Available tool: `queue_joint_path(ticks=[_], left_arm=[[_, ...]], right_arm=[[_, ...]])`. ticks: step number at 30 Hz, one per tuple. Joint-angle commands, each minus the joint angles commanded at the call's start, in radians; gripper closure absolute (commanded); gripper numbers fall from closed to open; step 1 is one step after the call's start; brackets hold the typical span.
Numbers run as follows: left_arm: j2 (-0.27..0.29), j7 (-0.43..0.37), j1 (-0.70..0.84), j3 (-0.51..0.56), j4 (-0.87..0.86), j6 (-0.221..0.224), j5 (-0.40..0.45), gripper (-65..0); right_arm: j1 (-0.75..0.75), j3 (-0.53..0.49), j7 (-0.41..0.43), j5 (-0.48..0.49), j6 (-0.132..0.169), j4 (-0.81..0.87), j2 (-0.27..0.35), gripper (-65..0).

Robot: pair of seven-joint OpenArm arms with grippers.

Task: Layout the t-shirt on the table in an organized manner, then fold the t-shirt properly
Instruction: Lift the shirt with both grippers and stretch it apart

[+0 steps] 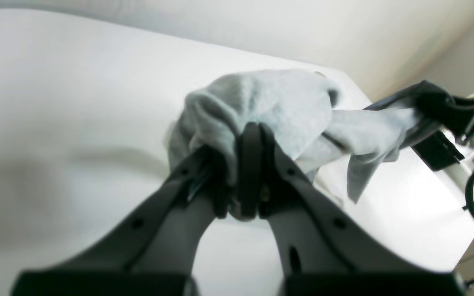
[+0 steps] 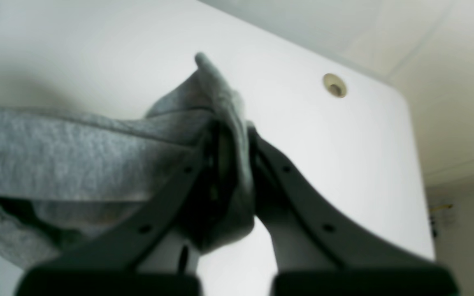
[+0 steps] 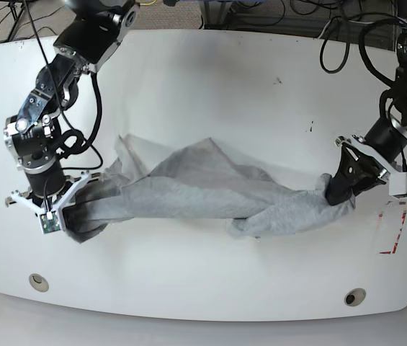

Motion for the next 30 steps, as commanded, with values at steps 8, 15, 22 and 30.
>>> queue_joint_path(ticks=[8, 15, 22, 30], left_arm=[[-0.109, 0.000, -0.190, 0.000, -0.064, -0.026, -0.005, -0.3], [-0.169, 0.003, -0.397, 0.011, -0.201, -0.061, -0.097, -0.3], [-0.232, 0.003, -0.651, 0.097, -0.318, -0.061, -0.172, -0.3], [-0.245, 0.008, -0.752, 0.135, -0.370, -0.061, -0.183, -0.3]], right_arm=[[0.213, -0.028, -0.071, -0.005, 0.002, -0.006, 0.026, -0.6], [0.365, -0.133, -0.095, -0.015, 0.002, -0.008, 0.060, -0.6], [0.529, -0.245, -0.097, -0.092, 0.008, -0.008, 0.061, -0.8], [0.595, -0.299, -0.097, -0.138, 0.008, -0.008, 0.078, -0.8]])
